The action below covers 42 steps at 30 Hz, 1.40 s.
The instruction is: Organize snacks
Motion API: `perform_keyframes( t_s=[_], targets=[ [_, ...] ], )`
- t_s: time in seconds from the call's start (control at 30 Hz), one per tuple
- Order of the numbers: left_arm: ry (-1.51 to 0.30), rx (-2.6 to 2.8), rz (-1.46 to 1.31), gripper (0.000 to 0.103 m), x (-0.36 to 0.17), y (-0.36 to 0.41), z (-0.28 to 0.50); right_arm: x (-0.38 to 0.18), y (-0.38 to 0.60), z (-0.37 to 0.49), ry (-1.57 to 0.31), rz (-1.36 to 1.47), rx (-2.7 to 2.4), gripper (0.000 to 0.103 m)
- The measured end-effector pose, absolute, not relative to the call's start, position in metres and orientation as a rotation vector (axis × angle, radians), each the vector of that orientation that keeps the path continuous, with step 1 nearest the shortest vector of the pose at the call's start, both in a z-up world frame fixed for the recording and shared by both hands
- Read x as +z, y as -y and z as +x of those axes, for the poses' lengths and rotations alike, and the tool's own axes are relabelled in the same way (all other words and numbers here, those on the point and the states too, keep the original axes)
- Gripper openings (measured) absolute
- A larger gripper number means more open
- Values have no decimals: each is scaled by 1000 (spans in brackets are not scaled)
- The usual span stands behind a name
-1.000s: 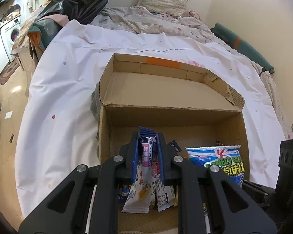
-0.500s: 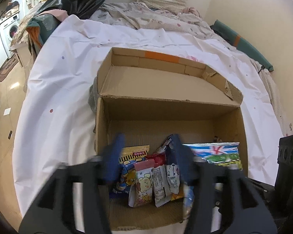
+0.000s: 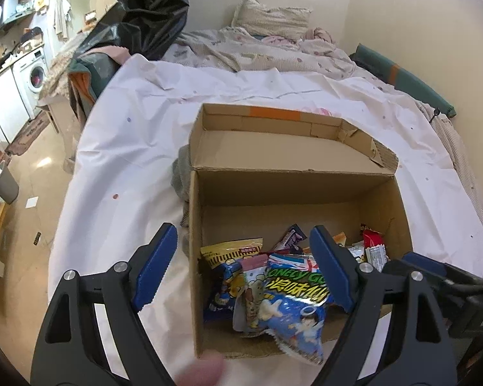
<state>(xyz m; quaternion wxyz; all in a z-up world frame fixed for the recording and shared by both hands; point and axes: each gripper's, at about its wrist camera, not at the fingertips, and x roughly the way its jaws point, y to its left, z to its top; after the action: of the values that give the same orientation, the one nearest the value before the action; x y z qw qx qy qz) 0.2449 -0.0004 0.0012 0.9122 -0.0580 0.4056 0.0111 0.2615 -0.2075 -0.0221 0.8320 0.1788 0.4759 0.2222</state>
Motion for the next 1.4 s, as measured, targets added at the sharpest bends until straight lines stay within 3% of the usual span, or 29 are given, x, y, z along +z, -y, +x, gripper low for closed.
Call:
perform_keyframes(
  t_s=[0.33, 0.5, 1.4],
  targets=[
    [-764, 49, -135, 84, 20, -10, 206, 10, 222, 230, -901, 328, 412, 102],
    [-755, 61, -128, 101, 21, -13, 184, 20, 223, 213, -844, 260, 395, 102],
    [-677, 50, -78, 103, 23, 2, 89, 17, 226, 117, -702, 106, 277, 103]
  ],
)
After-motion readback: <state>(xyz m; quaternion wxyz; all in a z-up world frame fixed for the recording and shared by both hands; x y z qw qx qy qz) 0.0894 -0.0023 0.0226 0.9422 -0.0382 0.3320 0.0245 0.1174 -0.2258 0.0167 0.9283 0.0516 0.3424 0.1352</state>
